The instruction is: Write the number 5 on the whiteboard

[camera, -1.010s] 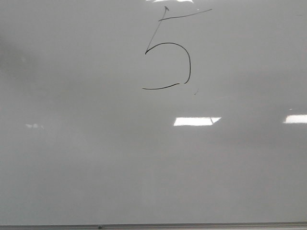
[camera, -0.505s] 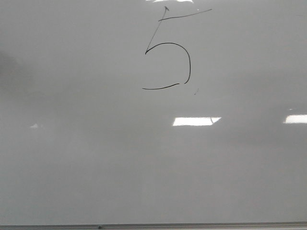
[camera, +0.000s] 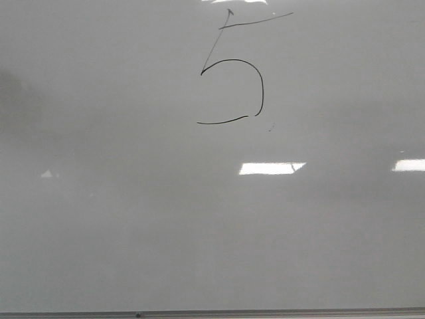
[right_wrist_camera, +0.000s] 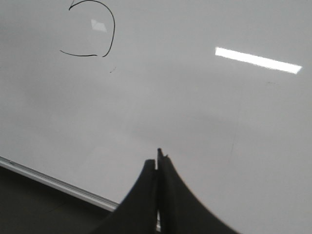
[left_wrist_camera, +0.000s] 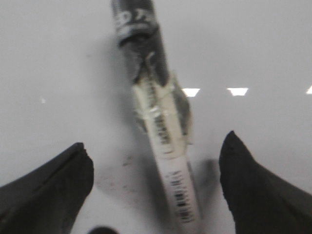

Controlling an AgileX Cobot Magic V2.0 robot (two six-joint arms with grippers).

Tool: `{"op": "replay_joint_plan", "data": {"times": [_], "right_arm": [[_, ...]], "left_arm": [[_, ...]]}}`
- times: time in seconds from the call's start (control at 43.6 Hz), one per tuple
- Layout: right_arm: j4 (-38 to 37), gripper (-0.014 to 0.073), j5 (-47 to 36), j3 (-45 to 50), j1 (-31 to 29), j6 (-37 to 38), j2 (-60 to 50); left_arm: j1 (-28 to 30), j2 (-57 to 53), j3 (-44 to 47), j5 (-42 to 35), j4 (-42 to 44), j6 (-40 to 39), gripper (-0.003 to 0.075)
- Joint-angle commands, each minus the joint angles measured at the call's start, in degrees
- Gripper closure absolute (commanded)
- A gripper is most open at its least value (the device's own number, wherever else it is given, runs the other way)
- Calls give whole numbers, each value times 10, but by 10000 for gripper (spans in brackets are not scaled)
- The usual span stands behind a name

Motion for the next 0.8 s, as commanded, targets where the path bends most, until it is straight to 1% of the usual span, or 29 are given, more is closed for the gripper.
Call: {"op": "replay_joint_plan", "data": {"times": [0.0,0.069,0.115,0.184,0.252,0.39,0.505,0.597,0.643,0.78], "right_arm": [[12,656,-42,-16,-4,-1,3],[12,656,-42,-16,-4,-1,3],[12,656,-45,-16,-4,-1,3],[12,656,-49,-16,-4,-1,3],[12,656,-54,-16,-4,-1,3],[12,656,-60,-16,-4,-1,3],[12,656,-62,-16,-4,-1,3],[12,656,-64,-16,-4,-1,3],[12,656,-66,-16,-4,-1,3],[12,656,-76,-16,-4,-1,3]], "left_arm": [[11,-47,-13,-15,-14,1,148],[12,-74,-10,7,1,1,150],[10,-94,-7,23,32,-2,153],[-2,-127,5,25,74,-16,154],[-17,-161,19,25,78,-20,154],[-36,-222,64,25,56,-20,170],[-38,-279,105,25,51,-21,230],[-38,-332,136,25,50,-64,303],[-38,-360,153,27,51,-81,353],[-38,-447,199,53,52,-87,532]]}}
